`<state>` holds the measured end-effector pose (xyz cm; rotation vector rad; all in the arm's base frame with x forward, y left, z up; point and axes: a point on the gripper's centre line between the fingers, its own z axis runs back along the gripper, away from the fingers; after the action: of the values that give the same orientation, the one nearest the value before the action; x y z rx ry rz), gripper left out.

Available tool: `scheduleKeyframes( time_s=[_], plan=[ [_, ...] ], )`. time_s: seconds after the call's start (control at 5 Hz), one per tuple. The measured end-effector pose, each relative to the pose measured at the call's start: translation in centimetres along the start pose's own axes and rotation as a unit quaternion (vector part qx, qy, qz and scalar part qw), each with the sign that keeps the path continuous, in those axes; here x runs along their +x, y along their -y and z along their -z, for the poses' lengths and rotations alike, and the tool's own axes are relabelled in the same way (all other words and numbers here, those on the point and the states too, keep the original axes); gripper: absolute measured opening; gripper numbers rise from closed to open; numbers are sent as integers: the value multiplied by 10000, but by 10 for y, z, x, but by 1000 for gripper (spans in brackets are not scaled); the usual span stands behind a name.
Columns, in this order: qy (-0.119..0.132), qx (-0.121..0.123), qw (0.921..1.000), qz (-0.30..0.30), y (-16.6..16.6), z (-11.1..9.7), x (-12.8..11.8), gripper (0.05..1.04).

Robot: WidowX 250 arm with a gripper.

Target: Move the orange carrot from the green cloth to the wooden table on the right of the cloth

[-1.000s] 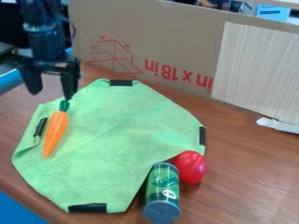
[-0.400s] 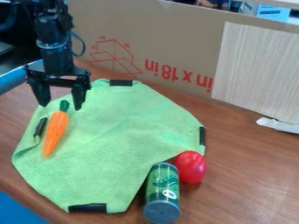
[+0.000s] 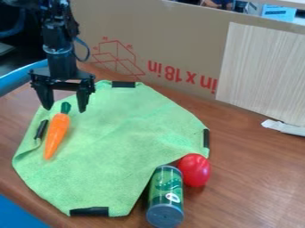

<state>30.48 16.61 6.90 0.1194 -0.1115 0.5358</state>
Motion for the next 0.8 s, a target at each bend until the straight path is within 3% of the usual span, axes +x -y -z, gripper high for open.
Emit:
scheduleKeyframes(
  time_s=[0.2,0.4,0.6,0.8],
  plan=[
    [-137,205,9997,-78,-10,19,-5,1001],
    [-258,295,9991,-153,-13,24,-13,1001],
    [-686,331,9965,-335,-13,35,-16,956],
    [-774,217,9962,-345,-11,28,-12,681]
  ],
)
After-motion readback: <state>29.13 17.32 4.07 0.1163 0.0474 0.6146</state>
